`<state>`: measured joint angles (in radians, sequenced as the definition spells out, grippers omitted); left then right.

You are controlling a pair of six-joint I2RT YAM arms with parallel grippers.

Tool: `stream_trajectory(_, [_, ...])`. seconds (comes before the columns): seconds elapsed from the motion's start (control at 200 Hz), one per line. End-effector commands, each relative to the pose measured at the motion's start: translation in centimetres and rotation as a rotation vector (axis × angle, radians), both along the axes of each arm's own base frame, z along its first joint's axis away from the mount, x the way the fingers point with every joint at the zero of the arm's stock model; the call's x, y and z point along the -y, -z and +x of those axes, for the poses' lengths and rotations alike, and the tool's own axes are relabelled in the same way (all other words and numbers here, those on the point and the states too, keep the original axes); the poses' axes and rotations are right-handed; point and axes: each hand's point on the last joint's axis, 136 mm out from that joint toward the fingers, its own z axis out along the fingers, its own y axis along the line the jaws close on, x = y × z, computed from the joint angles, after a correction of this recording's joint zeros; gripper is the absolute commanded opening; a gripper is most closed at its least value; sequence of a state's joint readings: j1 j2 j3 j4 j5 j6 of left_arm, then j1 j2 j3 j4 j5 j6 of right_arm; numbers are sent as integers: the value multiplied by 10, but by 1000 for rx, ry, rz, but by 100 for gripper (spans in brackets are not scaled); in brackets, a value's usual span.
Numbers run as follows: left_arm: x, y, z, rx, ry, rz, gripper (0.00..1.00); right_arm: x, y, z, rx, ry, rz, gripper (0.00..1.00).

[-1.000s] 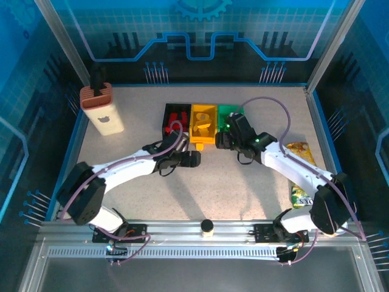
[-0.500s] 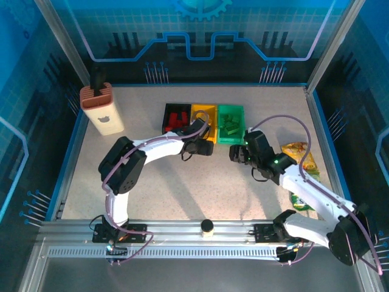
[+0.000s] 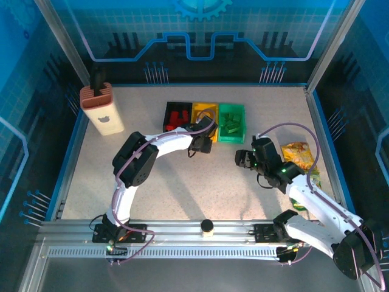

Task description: Sort the legos into containers by color

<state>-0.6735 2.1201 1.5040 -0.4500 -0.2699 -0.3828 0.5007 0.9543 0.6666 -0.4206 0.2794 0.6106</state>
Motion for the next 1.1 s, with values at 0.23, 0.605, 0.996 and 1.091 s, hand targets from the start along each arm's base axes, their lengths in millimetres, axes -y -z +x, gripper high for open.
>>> stream_trajectory(0.23, [-13, -21, -12, 47, -15, 30, 33, 1, 6, 0, -8, 22, 41, 73])
stream_trajectory(0.605, [-13, -110, -17, 217, 29, -73, 33, 1, 17, -4, -29, 29, 48, 73])
stream_trajectory(0.996, [-4, -149, 30, 266, 35, -119, 34, 12, 15, -15, -19, 45, 34, 72])
stream_trajectory(1.091, [-1, -152, 43, 259, 38, -120, 34, 13, 14, -16, -15, 47, 31, 72])
